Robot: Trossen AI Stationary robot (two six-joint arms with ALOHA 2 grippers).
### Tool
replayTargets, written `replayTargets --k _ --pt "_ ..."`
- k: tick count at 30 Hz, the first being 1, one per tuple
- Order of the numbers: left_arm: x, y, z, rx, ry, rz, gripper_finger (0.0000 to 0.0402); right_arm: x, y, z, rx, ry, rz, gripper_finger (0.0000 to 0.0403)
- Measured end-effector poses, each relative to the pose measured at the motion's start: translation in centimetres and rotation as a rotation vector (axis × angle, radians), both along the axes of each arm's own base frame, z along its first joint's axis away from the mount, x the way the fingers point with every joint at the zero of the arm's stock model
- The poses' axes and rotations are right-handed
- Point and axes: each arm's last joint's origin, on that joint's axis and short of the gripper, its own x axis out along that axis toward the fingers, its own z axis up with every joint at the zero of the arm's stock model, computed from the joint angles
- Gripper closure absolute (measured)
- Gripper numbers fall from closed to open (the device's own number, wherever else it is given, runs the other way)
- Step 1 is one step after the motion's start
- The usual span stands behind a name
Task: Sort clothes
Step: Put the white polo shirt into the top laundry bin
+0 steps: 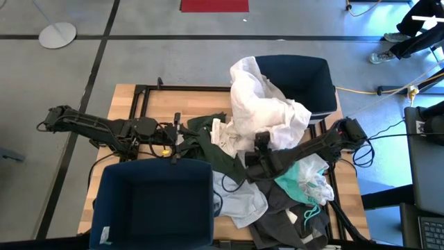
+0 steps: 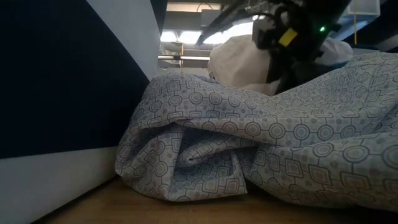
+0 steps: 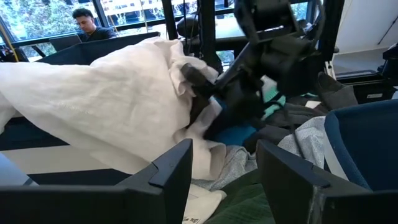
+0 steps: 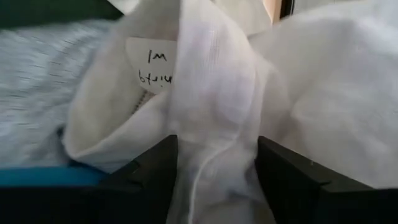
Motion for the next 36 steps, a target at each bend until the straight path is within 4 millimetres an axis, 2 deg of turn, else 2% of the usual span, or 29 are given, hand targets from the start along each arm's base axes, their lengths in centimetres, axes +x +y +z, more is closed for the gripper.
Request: replayTargets --k 4,10,12,16,20,24,28,33,36 --pt "0.0 0.0 0.0 0.000 0.000 0.000 0.0235 0.1 -0.9 -0.3 -0.003 0.023 -0.012 0.0234" --pt "0.0 0.0 0.0 -0.001 0.000 0.000 0.0235 0.2 -1.2 -0.3 -0.007 0.020 -0.024 0.0361" --pt "0.0 0.0 0.0 0.000 0.000 0.000 0.0235 0.2 -1.2 -0.3 -0.007 0.019 -0.025 0.0388" --pt "0.0 0.0 0.0 -0.001 0.000 0.000 0.0235 0.2 -1.2 0.0 -0.017 0.003 -0.038 0.0373" --pt "0.0 0.0 0.0 -0.001 0.000 0.000 0.0235 0.6 -1.1 1.8 -0.021 -0.015 -0.064 0.0383" --pt "0.0 0.0 0.0 -0.001 0.000 0.000 0.0235 0.9 -1.1 4.3 -0.066 -0.025 -0.069 0.0392" --pt "0.0 0.0 0.0 -0.004 0.001 0.000 0.0235 0.8 -1.4 7.2 -0.182 -0.063 -0.092 0.0381" --pt "0.0 0.0 0.0 -0.004 0.002 0.000 0.0235 0.4 -1.7 11.1 -0.299 -0.120 -0.113 0.0394" --pt "0.0 0.0 0.0 -0.004 0.001 0.001 0.0235 0.4 -1.9 13.4 -0.378 -0.219 -0.120 0.0393"
